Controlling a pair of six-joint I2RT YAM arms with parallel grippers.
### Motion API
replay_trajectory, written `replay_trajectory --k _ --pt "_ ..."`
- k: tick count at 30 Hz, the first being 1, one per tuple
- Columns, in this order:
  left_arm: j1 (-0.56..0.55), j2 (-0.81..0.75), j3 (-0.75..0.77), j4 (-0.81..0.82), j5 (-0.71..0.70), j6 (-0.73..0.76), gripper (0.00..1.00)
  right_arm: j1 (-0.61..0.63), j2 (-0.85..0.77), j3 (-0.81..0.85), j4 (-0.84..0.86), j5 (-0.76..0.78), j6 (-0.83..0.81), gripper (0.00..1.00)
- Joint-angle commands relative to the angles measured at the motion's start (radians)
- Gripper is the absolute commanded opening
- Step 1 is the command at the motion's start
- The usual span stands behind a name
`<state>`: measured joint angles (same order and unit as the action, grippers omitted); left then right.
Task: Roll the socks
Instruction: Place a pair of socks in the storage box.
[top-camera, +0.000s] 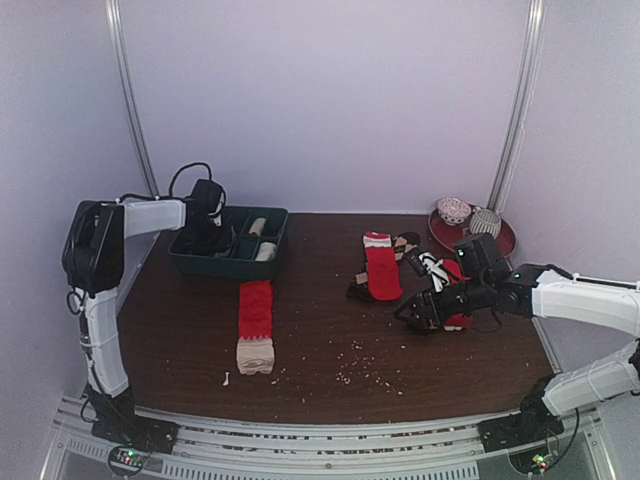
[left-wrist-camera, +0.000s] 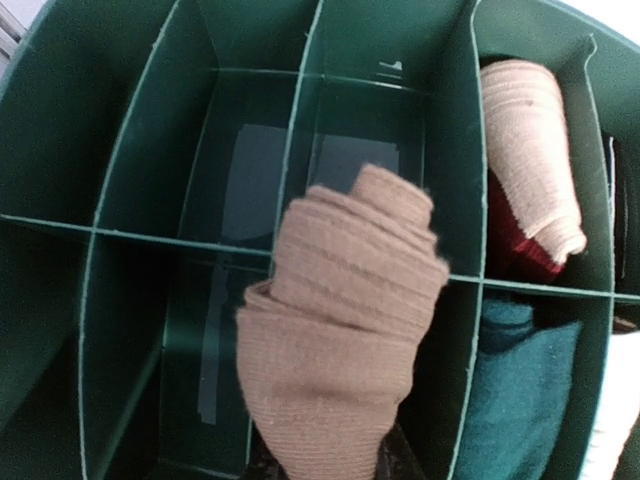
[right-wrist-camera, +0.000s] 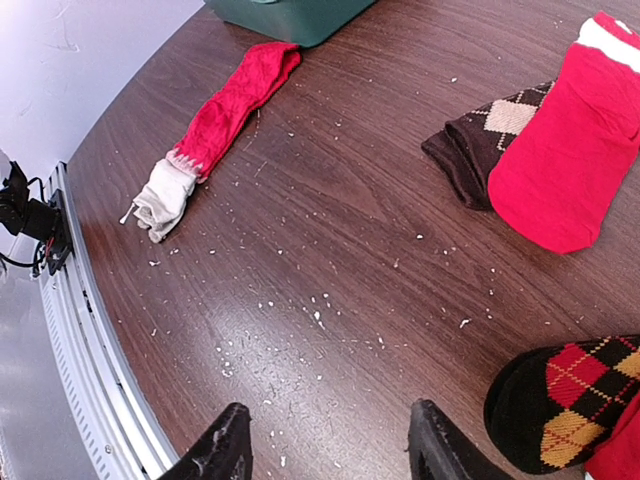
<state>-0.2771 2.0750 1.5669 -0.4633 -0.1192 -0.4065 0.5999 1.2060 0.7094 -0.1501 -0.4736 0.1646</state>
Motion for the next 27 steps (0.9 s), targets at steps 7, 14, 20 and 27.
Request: replay_trajectory --k 7,14,20,27 --pt "0.009 0.118 -0.017 -0.056 -0.005 0.036 0.00 -0.006 0.000 -0.029 0.055 -0.025 0.015 0.53" --pt "0.003 0.176 0.012 -0.141 -0.044 0.055 0.00 -0.008 0.024 -0.011 0.052 -0.039 0.011 0.53" --pt "0.003 0.228 0.080 -0.214 -0.094 0.069 0.00 -0.008 0.028 -0.026 0.071 -0.039 0.013 0.53" --pt "-0.011 0.289 0.115 -0.238 -0.079 0.071 0.00 -0.008 0.027 -0.042 0.073 -0.049 0.012 0.52"
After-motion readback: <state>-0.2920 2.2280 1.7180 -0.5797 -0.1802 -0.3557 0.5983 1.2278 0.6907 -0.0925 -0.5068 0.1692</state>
